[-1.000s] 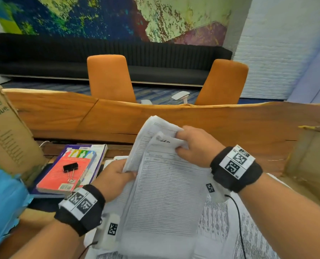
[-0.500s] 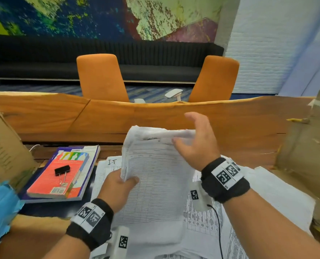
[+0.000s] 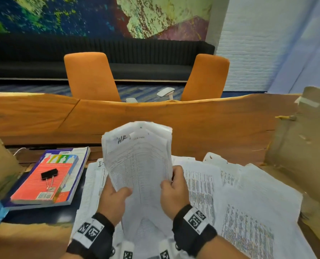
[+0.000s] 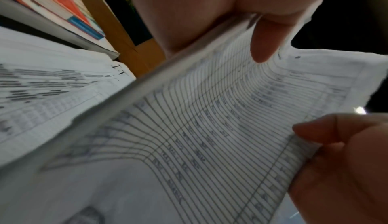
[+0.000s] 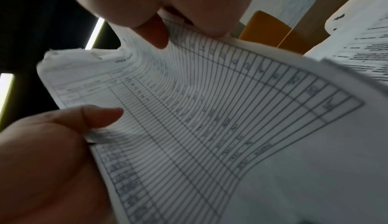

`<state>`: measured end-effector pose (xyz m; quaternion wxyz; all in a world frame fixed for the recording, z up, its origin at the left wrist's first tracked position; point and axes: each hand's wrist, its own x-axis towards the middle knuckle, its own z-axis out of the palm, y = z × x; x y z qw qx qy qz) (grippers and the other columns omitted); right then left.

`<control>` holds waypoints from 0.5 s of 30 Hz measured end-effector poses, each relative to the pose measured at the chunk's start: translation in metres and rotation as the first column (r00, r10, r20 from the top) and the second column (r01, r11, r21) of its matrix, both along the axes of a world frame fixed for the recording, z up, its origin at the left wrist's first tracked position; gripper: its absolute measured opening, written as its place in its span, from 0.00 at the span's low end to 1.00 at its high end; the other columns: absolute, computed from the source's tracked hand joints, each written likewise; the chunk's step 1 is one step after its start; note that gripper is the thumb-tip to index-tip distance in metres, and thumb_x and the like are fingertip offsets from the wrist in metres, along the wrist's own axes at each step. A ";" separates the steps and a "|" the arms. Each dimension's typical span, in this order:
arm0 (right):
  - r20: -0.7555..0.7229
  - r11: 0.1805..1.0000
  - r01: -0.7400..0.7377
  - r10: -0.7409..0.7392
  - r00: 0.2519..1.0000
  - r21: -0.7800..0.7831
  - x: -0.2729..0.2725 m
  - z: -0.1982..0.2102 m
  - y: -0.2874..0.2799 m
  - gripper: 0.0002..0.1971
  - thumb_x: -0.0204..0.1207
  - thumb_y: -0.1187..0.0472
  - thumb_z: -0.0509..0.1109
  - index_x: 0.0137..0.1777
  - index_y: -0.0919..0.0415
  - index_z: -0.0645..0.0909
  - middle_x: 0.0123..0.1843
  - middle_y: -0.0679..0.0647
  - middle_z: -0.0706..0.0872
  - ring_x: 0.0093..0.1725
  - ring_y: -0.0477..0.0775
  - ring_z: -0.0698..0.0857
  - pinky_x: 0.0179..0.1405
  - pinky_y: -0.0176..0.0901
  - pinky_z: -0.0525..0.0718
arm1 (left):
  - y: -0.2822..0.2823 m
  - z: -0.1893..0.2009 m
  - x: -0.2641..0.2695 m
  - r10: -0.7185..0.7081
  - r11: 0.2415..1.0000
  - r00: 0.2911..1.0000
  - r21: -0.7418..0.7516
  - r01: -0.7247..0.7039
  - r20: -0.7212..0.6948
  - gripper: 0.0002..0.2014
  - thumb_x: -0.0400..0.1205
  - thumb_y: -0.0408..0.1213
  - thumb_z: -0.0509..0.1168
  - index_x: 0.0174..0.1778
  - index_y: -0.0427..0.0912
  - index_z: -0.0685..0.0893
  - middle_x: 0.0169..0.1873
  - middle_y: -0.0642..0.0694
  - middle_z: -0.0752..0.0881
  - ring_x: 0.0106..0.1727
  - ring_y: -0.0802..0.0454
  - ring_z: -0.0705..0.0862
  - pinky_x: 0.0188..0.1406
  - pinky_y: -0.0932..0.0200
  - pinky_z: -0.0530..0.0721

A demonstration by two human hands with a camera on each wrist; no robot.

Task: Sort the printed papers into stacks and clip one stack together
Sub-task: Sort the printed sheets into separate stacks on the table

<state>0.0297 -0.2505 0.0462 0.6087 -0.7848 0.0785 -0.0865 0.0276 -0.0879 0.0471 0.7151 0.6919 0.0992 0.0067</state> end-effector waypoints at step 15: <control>-0.307 0.916 -0.392 0.351 0.885 -0.081 0.022 -0.032 -0.061 0.25 0.72 0.67 0.68 0.68 0.49 0.74 0.65 0.44 0.82 0.65 0.54 0.84 0.56 0.49 0.87 | 0.021 -0.020 0.019 0.112 0.986 0.991 0.133 -0.102 -0.067 0.06 0.84 0.35 0.65 0.55 0.45 0.82 0.50 0.45 0.87 0.56 0.39 0.84 0.59 0.42 0.81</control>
